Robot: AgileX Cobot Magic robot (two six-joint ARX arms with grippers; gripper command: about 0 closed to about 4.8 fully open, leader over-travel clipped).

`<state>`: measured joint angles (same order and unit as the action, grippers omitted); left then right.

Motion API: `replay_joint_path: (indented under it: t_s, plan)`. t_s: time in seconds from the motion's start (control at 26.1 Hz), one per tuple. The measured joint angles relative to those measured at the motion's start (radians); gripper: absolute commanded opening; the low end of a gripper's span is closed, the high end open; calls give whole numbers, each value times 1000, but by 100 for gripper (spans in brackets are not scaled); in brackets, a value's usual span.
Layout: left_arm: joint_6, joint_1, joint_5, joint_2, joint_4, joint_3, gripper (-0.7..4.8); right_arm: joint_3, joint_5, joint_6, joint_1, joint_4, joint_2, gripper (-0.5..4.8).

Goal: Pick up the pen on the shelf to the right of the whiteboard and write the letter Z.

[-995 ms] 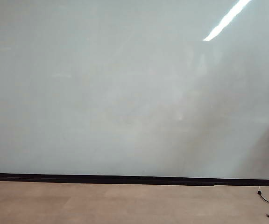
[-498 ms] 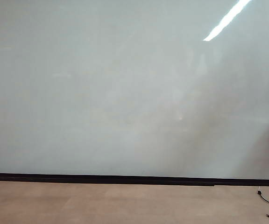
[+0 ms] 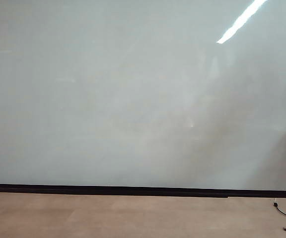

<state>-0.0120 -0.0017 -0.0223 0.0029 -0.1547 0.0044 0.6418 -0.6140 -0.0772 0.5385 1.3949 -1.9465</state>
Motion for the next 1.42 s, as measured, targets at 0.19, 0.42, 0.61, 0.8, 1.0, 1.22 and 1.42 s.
replay_joint_path:
  t_s: [0.19, 0.42, 0.61, 0.8, 1.0, 1.22, 1.42]
  plan:
    - [0, 0, 0, 0, 0, 0, -4, -1, 56, 0, 2, 3, 4, -2]
    - [0, 0, 0, 0, 0, 0, -5, -23, 204, -15, 4, -2, 14, -2]
    - [0, 0, 0, 0, 0, 0, -5, -116, 293, -17, -15, 0, 128, -4]
    - [0, 0, 0, 0, 0, 0, -5, -254, 505, 17, -82, -6, 312, -4]
    - [0, 0, 0, 0, 0, 0, -4, -346, 618, 73, -191, -200, 537, -4]
    - [0, 0, 0, 0, 0, 0, -5, -386, 719, 119, -376, -441, 770, -4]
    - [0, 0, 0, 0, 0, 0, -4, -387, 850, 158, -629, -673, 966, -4]
